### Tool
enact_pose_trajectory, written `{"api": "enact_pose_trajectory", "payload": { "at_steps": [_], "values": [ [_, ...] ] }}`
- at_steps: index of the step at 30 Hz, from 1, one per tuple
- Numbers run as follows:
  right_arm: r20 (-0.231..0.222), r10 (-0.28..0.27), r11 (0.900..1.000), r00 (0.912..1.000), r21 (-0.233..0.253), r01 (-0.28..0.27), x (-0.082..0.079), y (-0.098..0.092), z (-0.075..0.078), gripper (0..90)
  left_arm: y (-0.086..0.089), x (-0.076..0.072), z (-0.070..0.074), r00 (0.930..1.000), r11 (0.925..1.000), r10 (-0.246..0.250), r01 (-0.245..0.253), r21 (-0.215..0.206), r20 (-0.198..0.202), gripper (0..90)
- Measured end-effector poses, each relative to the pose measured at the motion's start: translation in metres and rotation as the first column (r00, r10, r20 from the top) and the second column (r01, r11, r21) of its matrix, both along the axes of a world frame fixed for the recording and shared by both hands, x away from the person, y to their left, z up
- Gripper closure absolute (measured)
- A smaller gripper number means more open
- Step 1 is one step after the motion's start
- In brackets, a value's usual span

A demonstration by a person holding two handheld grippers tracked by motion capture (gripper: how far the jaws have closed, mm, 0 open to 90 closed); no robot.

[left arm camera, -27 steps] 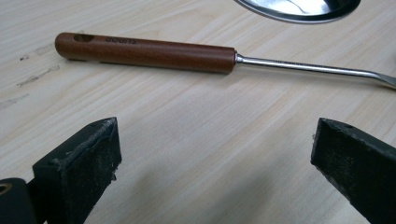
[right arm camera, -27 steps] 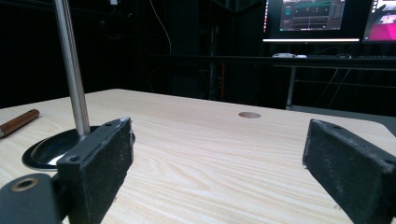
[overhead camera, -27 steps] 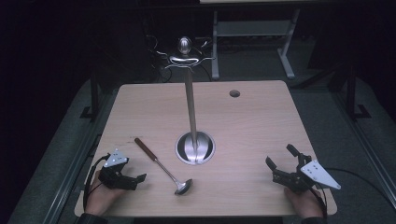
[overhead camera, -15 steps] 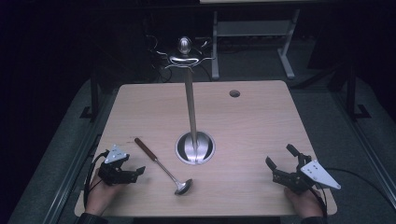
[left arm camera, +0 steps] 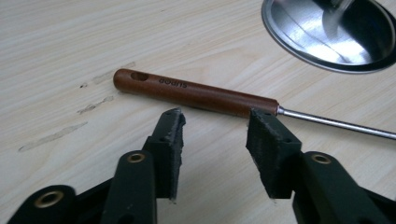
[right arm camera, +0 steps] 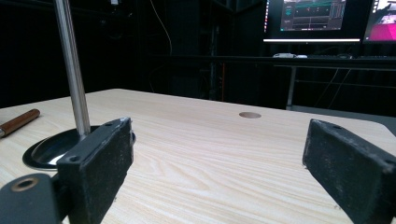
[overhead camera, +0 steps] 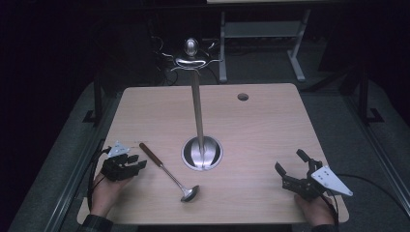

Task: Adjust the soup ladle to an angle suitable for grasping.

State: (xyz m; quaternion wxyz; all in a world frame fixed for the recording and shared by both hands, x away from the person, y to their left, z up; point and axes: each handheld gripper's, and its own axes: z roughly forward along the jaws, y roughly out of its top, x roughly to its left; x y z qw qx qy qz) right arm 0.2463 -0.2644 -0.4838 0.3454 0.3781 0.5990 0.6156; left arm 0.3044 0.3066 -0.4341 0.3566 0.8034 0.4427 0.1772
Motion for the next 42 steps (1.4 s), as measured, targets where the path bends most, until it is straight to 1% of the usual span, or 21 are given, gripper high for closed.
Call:
{"api": "enact_pose_trajectory", "payload": {
  "at_steps": [2, 3, 5, 7, 11, 12, 14, 16, 18, 19, 20, 23, 25, 26, 29, 30, 31, 35, 37, 41, 42],
  "values": [
    [-0.001, 0.000, 1.000, 1.0000, 0.001, 0.000, 0.000, 0.000, 0.000, 7.9, 0.000, 0.002, 0.001, 1.0000, 1.0000, 0.002, -0.002, 0.007, 0.003, 62.4],
    [-0.001, 0.000, 1.000, 1.0000, 0.001, 0.000, 0.000, 0.000, 0.000, 7.9, 0.000, 0.004, 0.002, 1.0000, 1.0000, 0.001, -0.001, 0.005, 0.004, 67.4],
    [-0.001, 0.000, 1.000, 1.0000, 0.002, 0.000, 0.000, 0.000, 0.000, 7.9, 0.000, 0.008, 0.004, 1.0000, 1.0000, 0.004, -0.003, -0.006, 0.007, 74.1],
    [0.000, 0.000, 1.000, 1.0000, 0.002, 0.000, 0.000, 0.000, 0.000, 8.0, -0.001, 0.012, 0.004, 1.0000, 1.0000, 0.005, -0.005, 0.006, 0.008, 81.6],
    [-0.001, 0.000, 1.000, 1.0000, 0.002, 0.000, 0.000, 0.000, 0.000, 7.9, 0.000, 0.019, 0.004, 0.9997, 0.9995, 0.024, -0.024, 0.019, 0.009, 89.8],
    [-0.001, 0.000, 1.000, 1.0000, 0.001, 0.000, 0.000, 0.000, 0.000, 7.9, 0.001, 0.021, 0.005, 0.9997, 0.9994, 0.023, -0.023, 0.027, 0.004, 89.9],
    [-0.001, 0.000, 1.000, 1.0000, 0.001, 0.000, 0.000, 0.000, 0.000, 7.9, 0.001, 0.025, 0.005, 0.9993, 0.9991, 0.038, -0.038, 0.018, 0.006, 90.0],
    [0.000, 0.000, 1.000, 1.0000, 0.000, 0.000, 0.000, 0.000, 0.000, 7.9, 0.002, 0.030, 0.005, 0.9986, 0.9983, 0.051, -0.051, 0.028, 0.011, 90.0],
    [-0.001, 0.000, 1.000, 1.0000, 0.001, 0.000, 0.000, 0.000, 0.000, 8.0, 0.001, 0.034, 0.003, 0.9978, 0.9973, 0.066, -0.066, 0.033, -0.003, 90.0],
    [-0.001, 0.000, 1.000, 1.0000, 0.002, 0.000, 0.000, 0.000, 0.000, 8.0, 0.002, 0.036, 0.003, 0.9976, 0.9968, 0.069, -0.068, 0.042, -0.005, 90.0],
    [-0.001, 0.000, 1.000, 1.0000, 0.001, 0.000, 0.000, 0.000, 0.000, 7.9, 0.001, 0.038, 0.001, 0.9969, 0.9965, 0.078, -0.078, 0.032, -0.008, 90.0],
    [-0.001, 0.000, 1.000, 1.0000, 0.002, 0.000, 0.000, 0.000, 0.000, 7.9, 0.002, 0.044, 0.000, 0.9962, 0.9961, 0.085, -0.084, 0.025, -0.019, 90.0],
    [-0.001, 0.000, 1.000, 1.0000, 0.002, 0.000, 0.000, 0.000, 0.000, 7.9, 0.002, 0.048, -0.003, 0.9954, 0.9955, 0.092, -0.091, 0.026, -0.027, 90.0],
    [-0.001, 0.000, 1.000, 1.0000, 0.001, 0.000, 0.000, 0.000, 0.000, 8.0, 0.002, 0.050, -0.004, 0.9948, 0.9947, 0.097, -0.096, 0.037, -0.030, 90.0],
    [0.000, 0.000, 1.000, 1.0000, 0.002, 0.000, 0.000, 0.000, 0.000, 8.0, 0.002, 0.054, -0.007, 0.9943, 0.9940, 0.102, -0.101, 0.044, -0.031, 90.0],
    [-0.001, 0.000, 1.000, 1.0000, 0.002, 0.000, 0.000, 0.000, 0.000, 8.0, 0.003, 0.056, -0.008, 0.9948, 0.9937, 0.097, -0.095, 0.059, -0.031, 90.0],
    [-0.001, 0.000, 1.000, 1.0000, 0.002, 0.000, 0.000, 0.000, 0.000, 7.9, 0.003, 0.057, -0.010, 0.9940, 0.9934, 0.103, -0.102, 0.053, -0.035, 90.0],
    [-0.001, 0.000, 1.000, 1.0000, 0.002, 0.000, 0.000, 0.000, 0.000, 7.9, 0.004, 0.061, -0.012, 0.9937, 0.9931, 0.104, -0.101, 0.059, -0.042, 90.0],
    [-0.001, 0.000, 1.000, 1.0000, 0.003, 0.000, 0.000, 0.000, 0.000, 7.9, 0.003, 0.061, -0.013, 0.9933, 0.9933, 0.105, -0.103, 0.053, -0.048, 90.0],
    [-0.001, 0.000, 1.000, 1.0000, 0.003, 0.000, 0.000, 0.000, 0.000, 8.0, 0.001, 0.062, -0.015, 0.9941, 0.9939, 0.096, -0.093, 0.059, -0.051, 90.0],
    [-0.001, 0.000, 1.000, 1.0000, 0.003, 0.000, 0.000, 0.000, 0.000, 7.9, 0.000, 0.062, -0.015, 0.9945, 0.9937, 0.094, -0.091, 0.065, -0.046, 90.0]
  ]
}}
